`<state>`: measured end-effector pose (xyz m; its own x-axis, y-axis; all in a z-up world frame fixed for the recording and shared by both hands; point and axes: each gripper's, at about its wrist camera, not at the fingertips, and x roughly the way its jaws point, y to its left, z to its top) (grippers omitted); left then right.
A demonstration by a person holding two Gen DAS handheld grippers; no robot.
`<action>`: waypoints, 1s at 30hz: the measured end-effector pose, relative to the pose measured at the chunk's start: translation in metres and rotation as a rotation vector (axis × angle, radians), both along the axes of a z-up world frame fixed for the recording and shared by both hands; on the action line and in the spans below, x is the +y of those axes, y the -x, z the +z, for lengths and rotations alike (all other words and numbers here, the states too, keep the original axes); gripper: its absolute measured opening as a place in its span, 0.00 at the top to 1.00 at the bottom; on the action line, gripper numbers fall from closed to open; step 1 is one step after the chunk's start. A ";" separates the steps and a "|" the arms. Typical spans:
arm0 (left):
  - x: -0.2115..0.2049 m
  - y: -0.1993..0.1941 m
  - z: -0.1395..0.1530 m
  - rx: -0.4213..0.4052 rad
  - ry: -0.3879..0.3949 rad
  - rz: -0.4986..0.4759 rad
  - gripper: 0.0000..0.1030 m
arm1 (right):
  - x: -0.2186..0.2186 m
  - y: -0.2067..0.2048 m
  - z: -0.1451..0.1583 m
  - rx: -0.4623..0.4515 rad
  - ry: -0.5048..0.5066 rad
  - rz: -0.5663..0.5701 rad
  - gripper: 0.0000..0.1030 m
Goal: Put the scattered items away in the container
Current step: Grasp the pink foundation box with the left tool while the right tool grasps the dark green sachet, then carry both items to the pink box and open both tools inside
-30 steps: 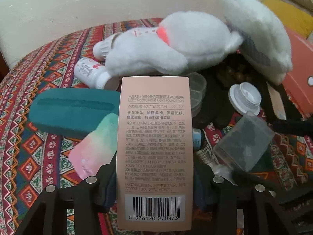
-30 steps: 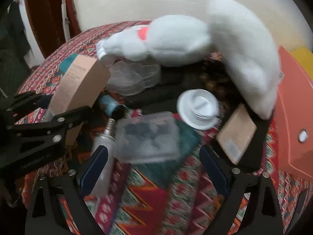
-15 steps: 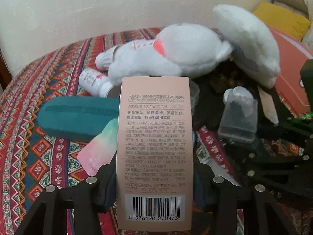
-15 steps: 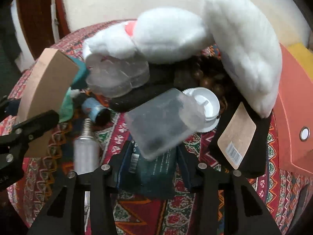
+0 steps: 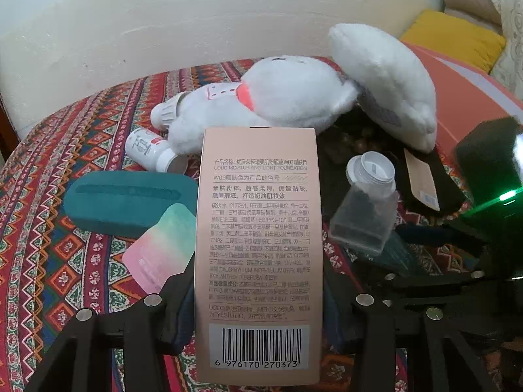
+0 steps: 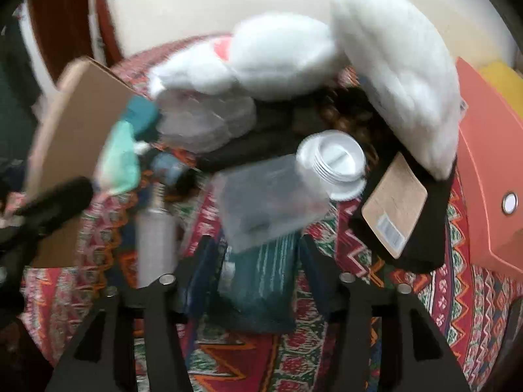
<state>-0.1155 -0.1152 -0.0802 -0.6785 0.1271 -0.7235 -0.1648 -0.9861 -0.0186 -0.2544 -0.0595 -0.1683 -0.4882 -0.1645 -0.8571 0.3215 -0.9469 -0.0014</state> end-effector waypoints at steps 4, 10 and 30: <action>0.000 0.003 -0.003 -0.013 -0.008 0.002 0.49 | -0.005 0.006 -0.006 0.006 -0.020 0.010 0.55; 0.003 0.002 -0.001 -0.014 -0.008 0.001 0.49 | -0.009 -0.009 0.006 -0.003 0.025 0.030 0.55; 0.063 -0.047 0.076 0.148 -0.026 -0.053 0.49 | 0.108 -0.115 0.130 0.236 0.199 0.080 0.55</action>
<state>-0.0682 -0.0523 -0.0045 -0.7695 0.1832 -0.6118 -0.2198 -0.9754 -0.0157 -0.1392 0.0489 -0.0379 -0.6483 -0.3636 -0.6689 0.4081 -0.9077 0.0979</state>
